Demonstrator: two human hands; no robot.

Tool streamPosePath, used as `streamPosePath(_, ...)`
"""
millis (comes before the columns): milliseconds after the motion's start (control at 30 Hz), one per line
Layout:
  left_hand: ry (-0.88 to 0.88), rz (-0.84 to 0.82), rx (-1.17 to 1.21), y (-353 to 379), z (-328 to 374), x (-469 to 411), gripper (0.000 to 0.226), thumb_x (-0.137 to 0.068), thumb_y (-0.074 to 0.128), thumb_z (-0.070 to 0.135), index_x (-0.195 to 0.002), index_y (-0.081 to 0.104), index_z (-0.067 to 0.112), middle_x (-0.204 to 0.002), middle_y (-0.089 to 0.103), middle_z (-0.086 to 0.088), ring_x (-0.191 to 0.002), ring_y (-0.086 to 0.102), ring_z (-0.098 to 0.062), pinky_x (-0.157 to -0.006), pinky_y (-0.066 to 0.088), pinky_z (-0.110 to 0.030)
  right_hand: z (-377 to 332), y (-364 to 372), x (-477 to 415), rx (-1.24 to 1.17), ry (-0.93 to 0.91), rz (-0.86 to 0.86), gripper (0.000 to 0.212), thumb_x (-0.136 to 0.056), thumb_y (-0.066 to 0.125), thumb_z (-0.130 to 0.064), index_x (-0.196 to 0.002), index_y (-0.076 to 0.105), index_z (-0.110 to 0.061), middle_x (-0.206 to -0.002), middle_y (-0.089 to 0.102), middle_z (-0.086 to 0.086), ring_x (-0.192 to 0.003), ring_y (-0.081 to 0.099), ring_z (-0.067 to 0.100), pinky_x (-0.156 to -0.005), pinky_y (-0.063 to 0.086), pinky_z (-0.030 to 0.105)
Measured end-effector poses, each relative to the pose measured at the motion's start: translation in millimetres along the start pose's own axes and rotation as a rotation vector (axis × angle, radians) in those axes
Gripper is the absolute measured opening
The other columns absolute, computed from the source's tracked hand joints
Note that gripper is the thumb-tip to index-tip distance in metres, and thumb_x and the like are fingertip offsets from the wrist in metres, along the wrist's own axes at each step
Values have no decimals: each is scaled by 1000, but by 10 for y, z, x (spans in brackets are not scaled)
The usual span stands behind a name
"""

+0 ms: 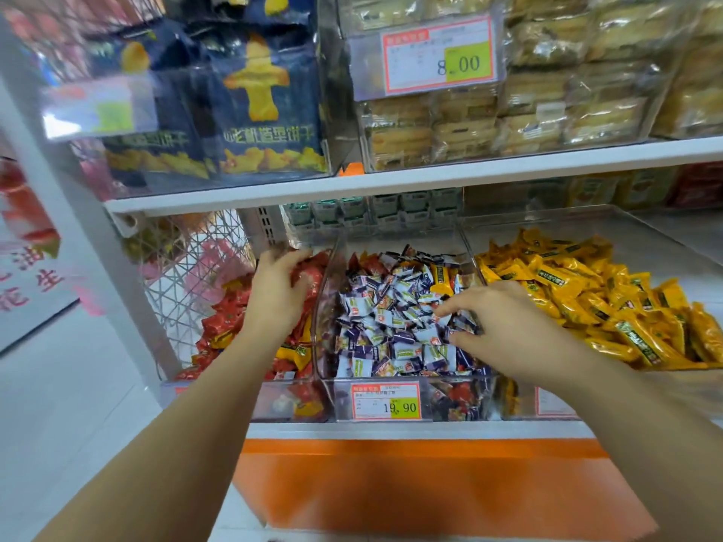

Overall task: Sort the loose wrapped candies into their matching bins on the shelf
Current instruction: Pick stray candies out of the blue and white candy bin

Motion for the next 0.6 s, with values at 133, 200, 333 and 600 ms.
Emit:
streamPosePath(133,215,11,-39,-78,302,87,35,-91,55,1,-121,64,17,-127,53,-6,-122,46,-21,-103,31,-24,36,-164,14,-95,-22,15,34,-91,60,-23,-122,58,-34,-127,57,-8,-115,49,12,-97,39,29)
streamPosePath(200,334,-68,8,-5,573,208,34,-91,53,1,-116,66,20,-118,60,2,-110,53,-11,-97,36,-17,78,-255,39,-141,-27,31,34,-91,59,-20,-122,58,-34,-137,50,-10,-123,46,10,-99,35,24)
streamPosePath(333,425,-577,-10,532,1006,505,30,-95,54,11,-120,62,27,-120,61,10,-98,59,-2,-89,46,-17,172,-339,101,-163,-34,46,33,-91,59,-19,-121,58,-35,-137,49,-10,-125,45,9,-105,38,28)
streamPosePath(600,568,-737,-285,1209,1177,559,34,-88,65,23,-122,61,21,-110,49,3,-96,51,-14,-81,42,-21,344,-380,212,-198,-30,16,31,-91,58,-18,-116,60,-36,-125,54,-14,-98,58,-2,-87,47,20)
Point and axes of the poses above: each hand's wrist, its own x-axis away from the middle knuckle, its own y-axis out of the palm, z = x × y, the point moved 5 cm from there along -x, towards the middle knuckle
